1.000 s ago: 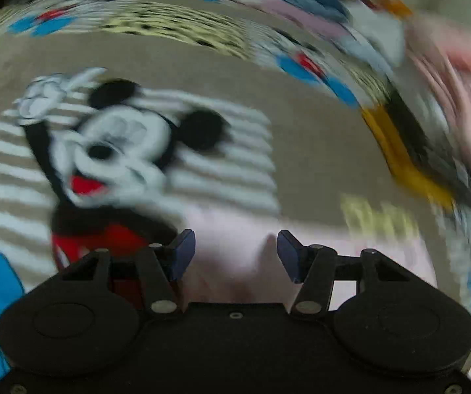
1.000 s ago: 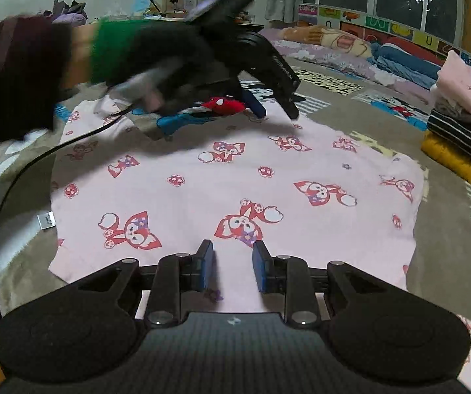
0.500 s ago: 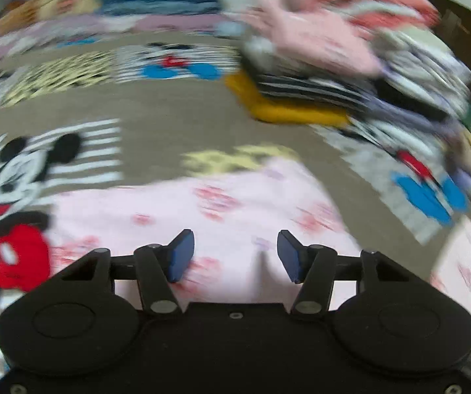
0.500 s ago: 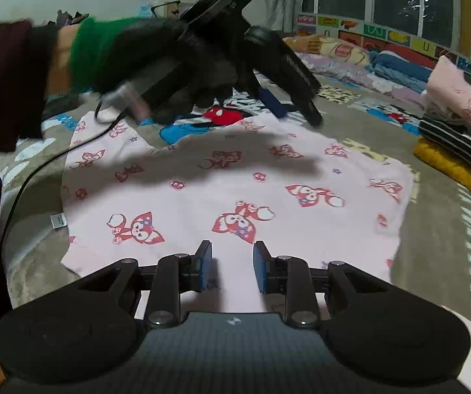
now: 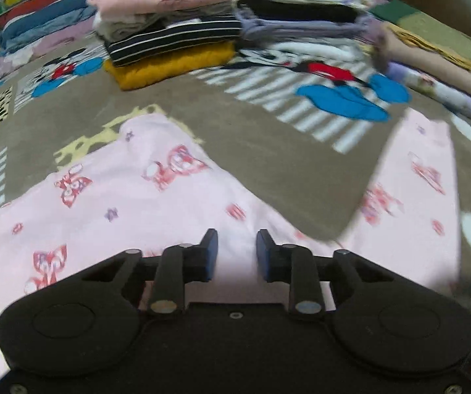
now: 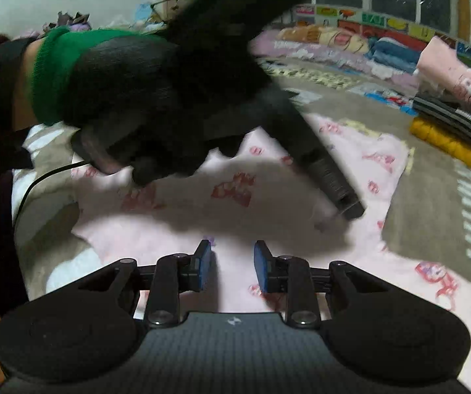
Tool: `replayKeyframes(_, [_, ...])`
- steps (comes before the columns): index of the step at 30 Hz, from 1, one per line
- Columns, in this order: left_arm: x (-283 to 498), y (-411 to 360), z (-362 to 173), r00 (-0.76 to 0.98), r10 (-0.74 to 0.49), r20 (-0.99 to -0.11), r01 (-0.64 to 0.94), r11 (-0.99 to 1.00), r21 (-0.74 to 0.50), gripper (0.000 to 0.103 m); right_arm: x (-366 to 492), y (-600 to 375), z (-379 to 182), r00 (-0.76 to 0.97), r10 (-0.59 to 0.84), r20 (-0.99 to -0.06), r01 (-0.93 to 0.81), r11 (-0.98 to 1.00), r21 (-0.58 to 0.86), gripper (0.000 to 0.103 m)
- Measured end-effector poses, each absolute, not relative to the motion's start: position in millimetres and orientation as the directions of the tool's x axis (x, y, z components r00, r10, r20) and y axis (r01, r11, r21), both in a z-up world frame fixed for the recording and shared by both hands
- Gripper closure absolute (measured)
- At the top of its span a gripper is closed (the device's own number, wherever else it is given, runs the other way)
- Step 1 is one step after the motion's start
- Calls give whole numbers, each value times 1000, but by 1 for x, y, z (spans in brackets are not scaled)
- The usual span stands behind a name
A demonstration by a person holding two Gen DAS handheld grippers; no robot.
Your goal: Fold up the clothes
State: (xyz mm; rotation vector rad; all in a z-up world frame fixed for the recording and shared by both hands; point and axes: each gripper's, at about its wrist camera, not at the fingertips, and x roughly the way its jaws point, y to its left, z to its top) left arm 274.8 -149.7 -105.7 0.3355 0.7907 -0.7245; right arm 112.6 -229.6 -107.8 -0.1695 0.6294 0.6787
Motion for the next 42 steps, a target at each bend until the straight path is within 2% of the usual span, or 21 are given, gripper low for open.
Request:
replayKeyframes(7, [321, -162, -103, 506, -460, -730, 642, 766, -37, 79, 114, -236, -114, 573, 569, -590, -642, 759, 108, 71])
replayKeyframes(13, [371, -162, -106, 484, -500, -718, 555, 810, -190, 79, 116, -237, -114, 567, 580, -585, -640, 757, 130, 71])
replayKeyframes(18, [409, -176, -108, 460, -508, -728, 491, 829, -269, 79, 117, -237, -116, 565, 584, -582, -639, 756, 138, 70])
replayKeyframes(22, [410, -162, -82, 491, -577, -652, 482, 804, -348, 79, 117, -238, -114, 561, 589, -582, -641, 754, 144, 70])
replayKeyframes(27, [386, -129, -63, 542, -547, -638, 497, 821, -281, 79, 113, -238, -107, 585, 593, -553, -647, 753, 124, 70])
replayKeyframes(31, [370, -137, -79, 524, -494, -694, 547, 820, -171, 79, 115, -241, -102, 627, 576, -524, -616, 779, 118, 70])
replayKeyframes(34, [375, -150, -98, 521, -432, -736, 538, 836, -109, 79, 118, -242, -106, 614, 569, -548, -612, 781, 124, 70])
replayKeyframes(37, [396, -165, -107, 516, -418, -748, 518, 847, -116, 79, 117, -238, -113, 585, 571, -576, -628, 768, 124, 69])
replayKeyframes(42, [423, -182, -99, 520, -421, -744, 498, 856, -136, 79, 118, -243, -116, 563, 599, -569, -631, 756, 172, 66])
